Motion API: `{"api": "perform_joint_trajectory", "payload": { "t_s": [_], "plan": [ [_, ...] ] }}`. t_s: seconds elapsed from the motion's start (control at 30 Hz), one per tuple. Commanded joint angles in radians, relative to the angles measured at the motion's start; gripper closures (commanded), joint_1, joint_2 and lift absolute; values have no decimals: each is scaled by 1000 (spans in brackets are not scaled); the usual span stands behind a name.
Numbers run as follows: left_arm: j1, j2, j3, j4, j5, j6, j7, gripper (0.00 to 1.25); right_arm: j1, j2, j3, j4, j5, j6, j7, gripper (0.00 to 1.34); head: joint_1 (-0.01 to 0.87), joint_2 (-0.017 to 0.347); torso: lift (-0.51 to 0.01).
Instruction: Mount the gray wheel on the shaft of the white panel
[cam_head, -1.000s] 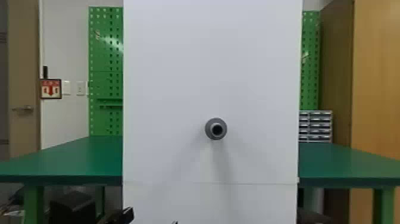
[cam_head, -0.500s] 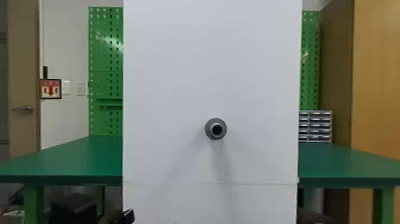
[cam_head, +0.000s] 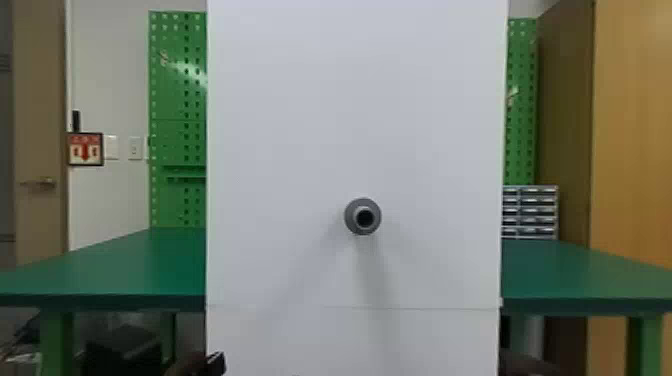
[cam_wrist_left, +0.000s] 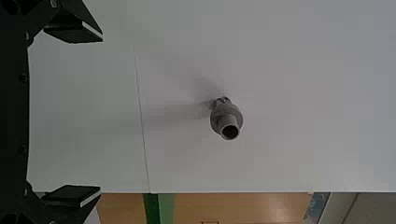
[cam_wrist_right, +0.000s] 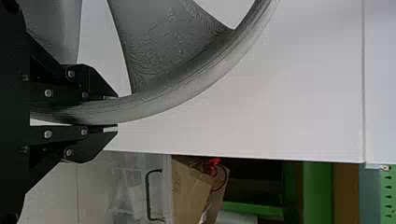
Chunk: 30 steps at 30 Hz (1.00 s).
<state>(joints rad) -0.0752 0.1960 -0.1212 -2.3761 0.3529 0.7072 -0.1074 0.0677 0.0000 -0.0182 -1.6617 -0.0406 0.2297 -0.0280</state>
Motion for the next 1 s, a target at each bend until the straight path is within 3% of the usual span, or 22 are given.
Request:
{"api": "perform_joint_trajectory", "payload": {
  "t_s": [0.0, 0.33, 0.57, 0.97],
  "plan": [
    [-1, -1, -2, 0, 0, 0, 0, 130, -17, 1, 15, -92, 2, 85, -10, 1204, 34, 31, -490],
    [-1, 0, 0, 0, 0, 0, 0, 130, -66, 1, 55, -234, 1, 258, -81, 1204, 34, 31, -490],
    [-1, 0, -3, 0, 0, 0, 0, 130, -118, -17, 104, -265, -48, 315, -153, 1204, 34, 31, -490],
    [-5, 0, -6, 0, -3, 0, 0, 130, -215, 0, 150, -328, -111, 438, -210, 1205, 34, 31, -490]
  ]
}}
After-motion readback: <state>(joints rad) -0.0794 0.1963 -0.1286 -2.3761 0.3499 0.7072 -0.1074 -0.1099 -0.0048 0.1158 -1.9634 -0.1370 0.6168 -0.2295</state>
